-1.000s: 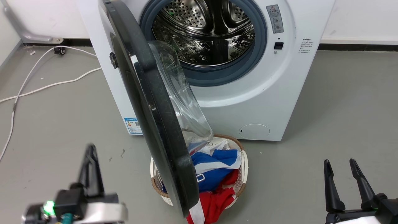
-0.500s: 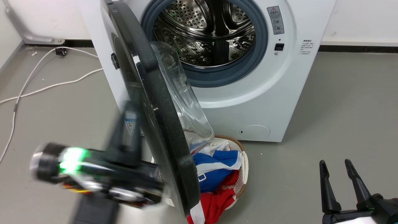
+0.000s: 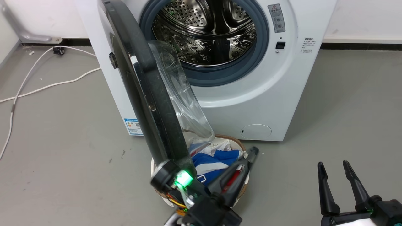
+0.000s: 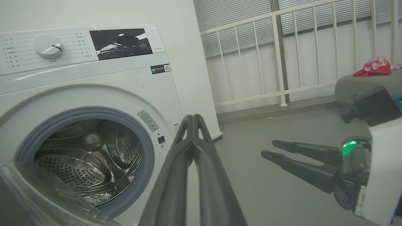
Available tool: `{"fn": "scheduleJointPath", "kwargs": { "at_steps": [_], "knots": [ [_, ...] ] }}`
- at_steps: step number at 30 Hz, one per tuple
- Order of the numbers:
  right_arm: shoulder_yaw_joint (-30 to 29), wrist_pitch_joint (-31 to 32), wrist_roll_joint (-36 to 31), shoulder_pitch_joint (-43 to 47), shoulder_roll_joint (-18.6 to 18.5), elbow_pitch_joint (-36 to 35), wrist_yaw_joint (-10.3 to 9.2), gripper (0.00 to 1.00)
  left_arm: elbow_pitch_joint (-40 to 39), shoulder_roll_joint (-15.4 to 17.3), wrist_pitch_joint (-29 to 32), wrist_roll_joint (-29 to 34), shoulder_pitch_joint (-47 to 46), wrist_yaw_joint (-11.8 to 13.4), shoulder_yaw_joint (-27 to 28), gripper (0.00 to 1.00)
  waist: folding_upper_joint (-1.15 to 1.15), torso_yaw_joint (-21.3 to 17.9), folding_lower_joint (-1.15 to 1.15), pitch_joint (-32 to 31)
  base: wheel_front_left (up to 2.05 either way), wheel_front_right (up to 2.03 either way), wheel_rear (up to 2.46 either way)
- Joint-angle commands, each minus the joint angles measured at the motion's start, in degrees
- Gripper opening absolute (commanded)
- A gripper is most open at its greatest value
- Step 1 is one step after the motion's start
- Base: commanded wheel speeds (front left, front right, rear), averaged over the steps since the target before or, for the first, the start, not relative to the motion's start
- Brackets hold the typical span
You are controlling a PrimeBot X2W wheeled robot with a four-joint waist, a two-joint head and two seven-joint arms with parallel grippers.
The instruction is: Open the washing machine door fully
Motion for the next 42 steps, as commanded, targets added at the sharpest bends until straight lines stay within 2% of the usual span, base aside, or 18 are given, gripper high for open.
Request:
{"fn": "scheduleJointPath", "kwargs": {
  "at_steps": [1, 4, 11, 14, 28, 42],
  "knots": [
    [0.2, -0.1, 0.4, -0.1, 0.2, 0.0, -0.01, 1.00, 1.4, -0.3, 0.1, -0.3, -0.2, 0.2, -0.4, 0.00, 0.00, -0.2, 0.00, 0.1, 0.00, 0.00, 0.00],
    [0.4, -0.1, 0.5, -0.4, 0.2, 0.0, -0.01, 1.00, 4.7, -0.4, 0.3, -0.4, 0.7, 1.5, -0.9, 0.00, 0.00, -0.5, 0.00, 0.5, 0.00, 0.00, 0.00],
    [0.2, -0.1, 1.0, -0.7, 0.1, 0.2, -0.01, 1.00, 8.6, 0.0, 1.1, -0.1, 3.8, 7.2, 2.3, 0.00, 0.00, -0.4, 0.00, 1.2, 0.00, 0.00, 0.00],
    [0.0, -0.1, 1.4, -0.7, 0.2, 0.4, -0.01, 1.00, 9.5, 0.7, 1.7, -0.7, 5.1, 8.8, 3.8, 0.00, 0.00, 0.2, 0.00, 1.5, 0.00, 0.00, 0.00],
    [-0.1, -0.1, 3.1, -1.4, 0.1, 1.5, -0.01, 1.00, 10.9, 4.2, 2.6, -3.9, 8.4, 12.3, 9.6, 0.00, 0.00, 3.1, 0.00, 2.1, 0.00, 0.00, 0.00],
    [1.1, -0.1, 3.6, 0.1, 0.1, 2.2, 0.00, 1.00, 6.8, 6.8, 3.7, -5.9, 11.3, 15.7, 14.2, 0.00, 0.00, 9.8, 0.00, 2.5, 0.00, 0.00, 0.00]
  ]
}}
